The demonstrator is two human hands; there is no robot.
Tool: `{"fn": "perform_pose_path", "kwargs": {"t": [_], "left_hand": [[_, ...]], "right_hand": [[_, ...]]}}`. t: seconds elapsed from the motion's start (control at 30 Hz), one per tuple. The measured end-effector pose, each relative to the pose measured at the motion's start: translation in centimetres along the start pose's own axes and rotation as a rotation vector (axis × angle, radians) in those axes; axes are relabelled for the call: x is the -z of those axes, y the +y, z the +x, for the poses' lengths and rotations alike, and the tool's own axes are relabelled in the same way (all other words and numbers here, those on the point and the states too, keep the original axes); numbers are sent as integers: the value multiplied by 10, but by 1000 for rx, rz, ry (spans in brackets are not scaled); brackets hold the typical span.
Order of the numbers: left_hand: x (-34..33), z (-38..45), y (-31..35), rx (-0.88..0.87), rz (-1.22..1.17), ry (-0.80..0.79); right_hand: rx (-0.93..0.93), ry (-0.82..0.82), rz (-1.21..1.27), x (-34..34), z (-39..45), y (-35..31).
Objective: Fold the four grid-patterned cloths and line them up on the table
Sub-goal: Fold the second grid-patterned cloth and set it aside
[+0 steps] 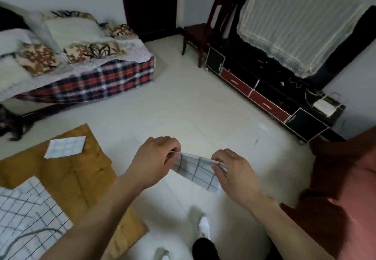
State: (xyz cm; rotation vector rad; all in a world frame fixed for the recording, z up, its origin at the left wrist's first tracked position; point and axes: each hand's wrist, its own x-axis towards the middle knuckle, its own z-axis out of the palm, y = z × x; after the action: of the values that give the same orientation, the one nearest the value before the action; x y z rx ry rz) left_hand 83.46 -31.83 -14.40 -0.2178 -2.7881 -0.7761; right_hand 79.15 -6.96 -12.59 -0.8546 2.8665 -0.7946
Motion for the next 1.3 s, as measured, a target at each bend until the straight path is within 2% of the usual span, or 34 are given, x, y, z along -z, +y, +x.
{"fn": "perform_pose_path", "kwargs": {"t": [0.1,0.23,0.5,0.7,0.87,1.0,1.1,1.3], "left_hand": [[11,16,-25,112,79,-12],[32,34,-42,294,142,76],[70,35,-45,699,52,367],[89,-3,-69,886,80,557],[93,-54,-121,1001,-183,792],[84,-89,-173,1176,-420,766],[75,-103,-205,1250,-407,723],[68,-129,-245,1439,-367,931]], "right_hand": [[141,-62,38,-12,59,5],[310,-144,120,-24,136,8],[625,-331,235,-44,246,-33],[773,-537,302,-102,285,-96],[851,-650,277,-154,307,-155],[869,-720,229,-190,328,-195],[906,-764,178,-218,341,-225],[884,-859,81,-277,360,-256]]}}
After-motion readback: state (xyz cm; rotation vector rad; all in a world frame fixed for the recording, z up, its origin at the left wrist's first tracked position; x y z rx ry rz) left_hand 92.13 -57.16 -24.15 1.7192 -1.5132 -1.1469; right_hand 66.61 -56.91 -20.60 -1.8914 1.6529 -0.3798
